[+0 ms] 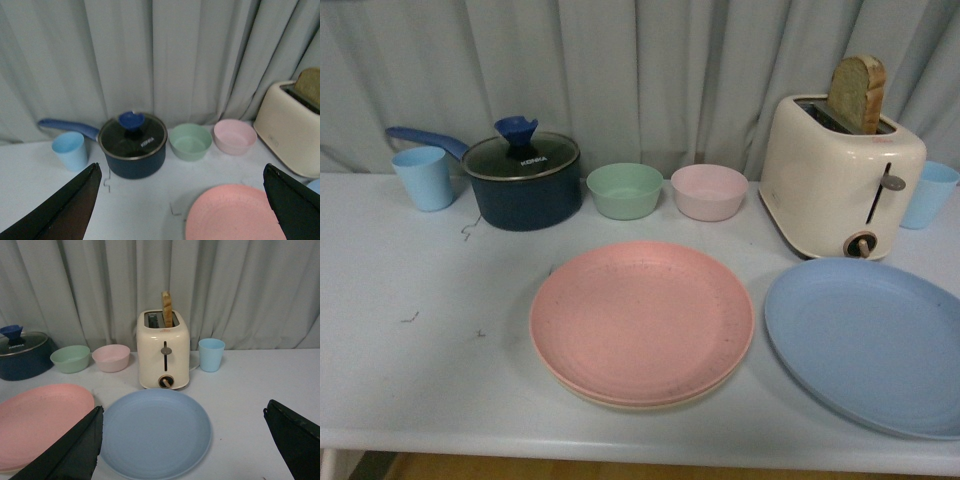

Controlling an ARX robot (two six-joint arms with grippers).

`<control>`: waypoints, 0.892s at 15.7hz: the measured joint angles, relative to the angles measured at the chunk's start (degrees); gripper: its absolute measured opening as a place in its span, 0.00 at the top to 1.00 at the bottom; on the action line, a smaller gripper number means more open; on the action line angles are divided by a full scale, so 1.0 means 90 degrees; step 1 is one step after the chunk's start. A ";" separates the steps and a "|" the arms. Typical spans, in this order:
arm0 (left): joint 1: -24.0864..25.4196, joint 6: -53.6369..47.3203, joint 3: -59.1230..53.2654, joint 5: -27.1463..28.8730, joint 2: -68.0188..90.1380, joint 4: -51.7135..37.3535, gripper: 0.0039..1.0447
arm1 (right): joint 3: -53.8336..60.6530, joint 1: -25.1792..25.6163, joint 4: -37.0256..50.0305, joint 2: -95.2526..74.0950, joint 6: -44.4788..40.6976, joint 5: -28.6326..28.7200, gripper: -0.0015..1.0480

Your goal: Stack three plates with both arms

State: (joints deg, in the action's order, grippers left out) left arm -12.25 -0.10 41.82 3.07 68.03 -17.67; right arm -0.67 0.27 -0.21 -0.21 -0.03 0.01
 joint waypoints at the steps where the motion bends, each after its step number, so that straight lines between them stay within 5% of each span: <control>1: -0.0034 -0.0056 -0.0121 0.0318 -0.0146 -0.0733 0.11 | 0.0000 0.0000 0.0002 0.0000 0.0000 0.0000 0.06; 3: 0.0160 -0.0034 -0.1343 0.0801 -0.0415 -0.1773 0.35 | 0.0000 0.0000 -0.0005 0.0000 0.0000 -0.0002 0.06; 8: 0.0682 -0.0017 -0.3028 0.0318 -0.1702 -0.2198 0.97 | 0.0000 0.0000 0.0000 0.0000 0.0000 0.0000 0.06; 14: 0.1365 0.0005 -0.3988 -0.0328 -0.3111 -0.1751 0.99 | 0.0000 0.0000 0.0002 0.0000 0.0000 0.0000 0.06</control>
State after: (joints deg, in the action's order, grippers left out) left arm 0.03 -0.05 5.93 0.12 40.03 -33.43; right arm -0.67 0.27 -0.19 -0.21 -0.03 0.01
